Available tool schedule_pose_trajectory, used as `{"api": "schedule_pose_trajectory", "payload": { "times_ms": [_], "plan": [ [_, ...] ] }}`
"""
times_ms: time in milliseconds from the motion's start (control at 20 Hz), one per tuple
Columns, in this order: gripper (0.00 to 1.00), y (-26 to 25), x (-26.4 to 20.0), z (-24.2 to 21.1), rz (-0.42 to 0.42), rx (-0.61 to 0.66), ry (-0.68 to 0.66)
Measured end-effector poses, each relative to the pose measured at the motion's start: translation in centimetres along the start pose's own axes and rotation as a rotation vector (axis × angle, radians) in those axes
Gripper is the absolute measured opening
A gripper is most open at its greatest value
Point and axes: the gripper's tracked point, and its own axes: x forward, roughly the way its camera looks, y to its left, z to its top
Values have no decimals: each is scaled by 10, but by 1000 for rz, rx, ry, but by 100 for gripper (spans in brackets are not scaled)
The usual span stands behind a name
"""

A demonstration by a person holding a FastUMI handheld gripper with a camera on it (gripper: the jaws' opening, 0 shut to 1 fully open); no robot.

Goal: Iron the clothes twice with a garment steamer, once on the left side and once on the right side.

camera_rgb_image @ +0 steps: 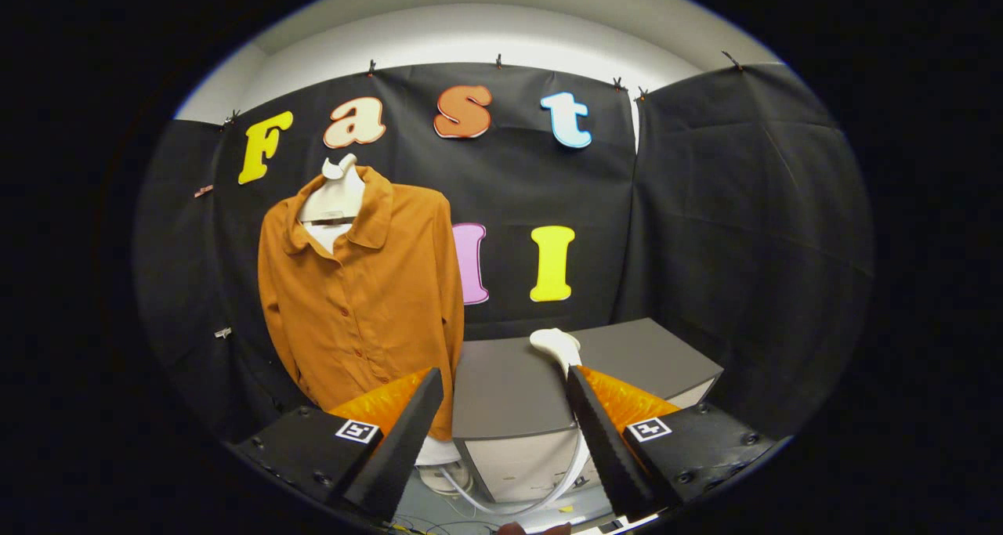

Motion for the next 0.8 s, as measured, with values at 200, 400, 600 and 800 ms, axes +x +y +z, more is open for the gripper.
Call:
{"api": "schedule_pose_trajectory", "payload": {
  "times_ms": [200, 400, 600, 800],
  "plan": [
    [99, -30, 49, -20, -5, 23, 124],
    [99, -63, 98, -48, -24, 2, 244],
    [100, -87, 137, -99, -26, 27, 396],
    [100, -101, 168, -136, -39, 17, 497]
  ]
}}
